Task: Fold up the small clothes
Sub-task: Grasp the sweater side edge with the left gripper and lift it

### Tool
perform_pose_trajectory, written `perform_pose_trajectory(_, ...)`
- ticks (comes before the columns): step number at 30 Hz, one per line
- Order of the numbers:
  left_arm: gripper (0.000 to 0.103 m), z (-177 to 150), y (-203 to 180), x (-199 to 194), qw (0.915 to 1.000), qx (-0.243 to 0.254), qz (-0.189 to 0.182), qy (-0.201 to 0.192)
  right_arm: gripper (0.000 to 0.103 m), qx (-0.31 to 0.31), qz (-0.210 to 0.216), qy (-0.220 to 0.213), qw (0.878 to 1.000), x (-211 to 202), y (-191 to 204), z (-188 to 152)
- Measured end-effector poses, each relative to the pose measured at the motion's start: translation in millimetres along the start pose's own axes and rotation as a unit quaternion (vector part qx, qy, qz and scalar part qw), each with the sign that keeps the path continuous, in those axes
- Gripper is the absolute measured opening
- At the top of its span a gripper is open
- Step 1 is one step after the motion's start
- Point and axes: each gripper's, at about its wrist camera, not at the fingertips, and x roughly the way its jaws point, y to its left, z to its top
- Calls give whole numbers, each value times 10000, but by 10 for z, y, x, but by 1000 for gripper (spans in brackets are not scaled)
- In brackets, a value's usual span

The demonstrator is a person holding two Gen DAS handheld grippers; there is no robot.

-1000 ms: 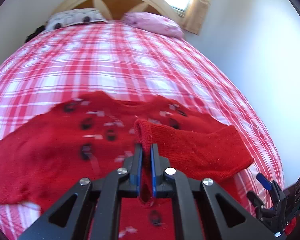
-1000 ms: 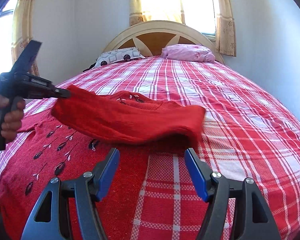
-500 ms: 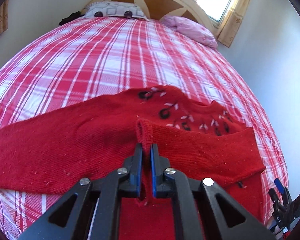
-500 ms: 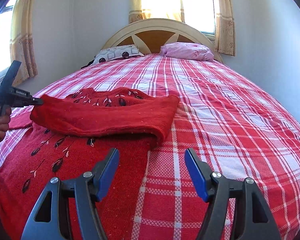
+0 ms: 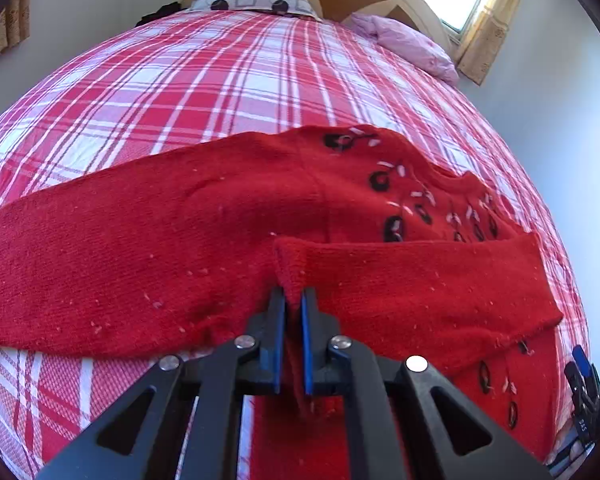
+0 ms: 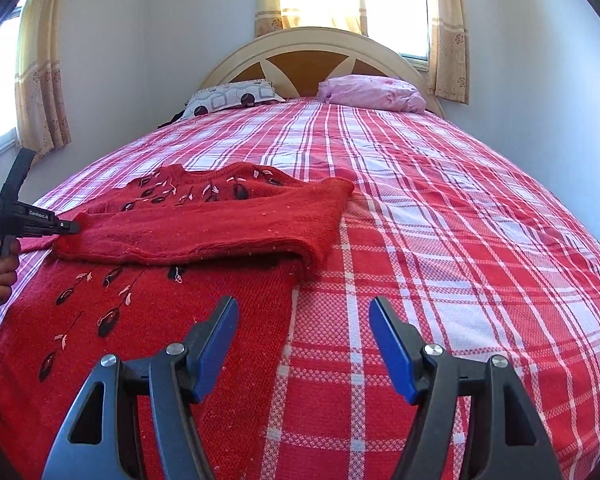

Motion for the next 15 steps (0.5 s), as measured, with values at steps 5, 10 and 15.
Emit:
perform_pose_trajectory(5,8,-13,7,-6,10000,52,-16,-8,68,-11,-46,18,10000,3,17,-6)
perform_pose_trajectory(10,9,-39,-1,-106,9999,72,-39,-82,68,-41,-59,71,9999,18,29,-6)
perform_pose_trajectory(15,9,-52,74,-158,9998,70,103,-165,69,-21,-71,102,9999,30,23,-15)
